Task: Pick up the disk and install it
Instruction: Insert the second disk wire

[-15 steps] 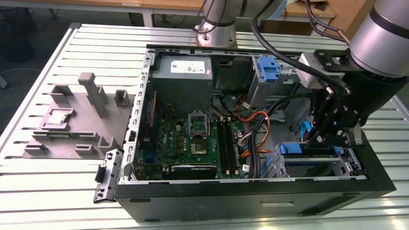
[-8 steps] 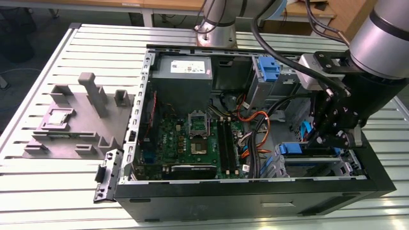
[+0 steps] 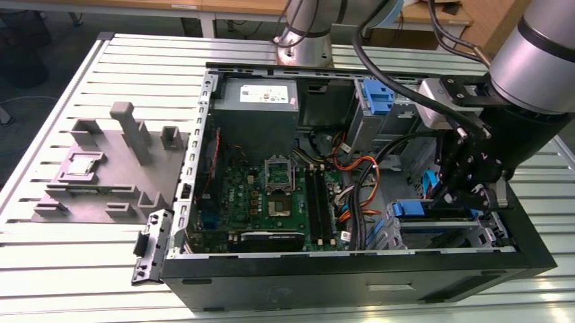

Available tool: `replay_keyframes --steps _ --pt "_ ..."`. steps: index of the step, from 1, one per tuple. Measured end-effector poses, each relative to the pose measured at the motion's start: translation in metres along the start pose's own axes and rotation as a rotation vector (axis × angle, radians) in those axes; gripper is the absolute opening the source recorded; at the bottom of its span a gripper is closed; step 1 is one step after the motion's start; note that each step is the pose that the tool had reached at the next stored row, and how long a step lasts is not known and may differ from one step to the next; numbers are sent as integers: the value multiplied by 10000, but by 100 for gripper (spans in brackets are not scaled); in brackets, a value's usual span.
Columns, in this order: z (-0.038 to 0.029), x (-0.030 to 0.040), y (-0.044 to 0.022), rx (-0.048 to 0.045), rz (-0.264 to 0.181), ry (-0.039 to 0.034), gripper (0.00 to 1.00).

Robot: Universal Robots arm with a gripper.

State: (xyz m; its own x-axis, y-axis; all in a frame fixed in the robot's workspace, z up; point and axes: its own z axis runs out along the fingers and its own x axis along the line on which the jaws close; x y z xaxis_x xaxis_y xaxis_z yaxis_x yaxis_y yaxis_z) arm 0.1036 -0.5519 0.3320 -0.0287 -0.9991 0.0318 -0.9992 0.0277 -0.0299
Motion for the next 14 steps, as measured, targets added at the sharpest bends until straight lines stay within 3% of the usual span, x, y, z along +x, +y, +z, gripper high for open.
replay_keyframes --steps 13,14 --pt "-1 2 0 0 0 -4 17" --pt "-16 3 -1 1 0 -3 24"
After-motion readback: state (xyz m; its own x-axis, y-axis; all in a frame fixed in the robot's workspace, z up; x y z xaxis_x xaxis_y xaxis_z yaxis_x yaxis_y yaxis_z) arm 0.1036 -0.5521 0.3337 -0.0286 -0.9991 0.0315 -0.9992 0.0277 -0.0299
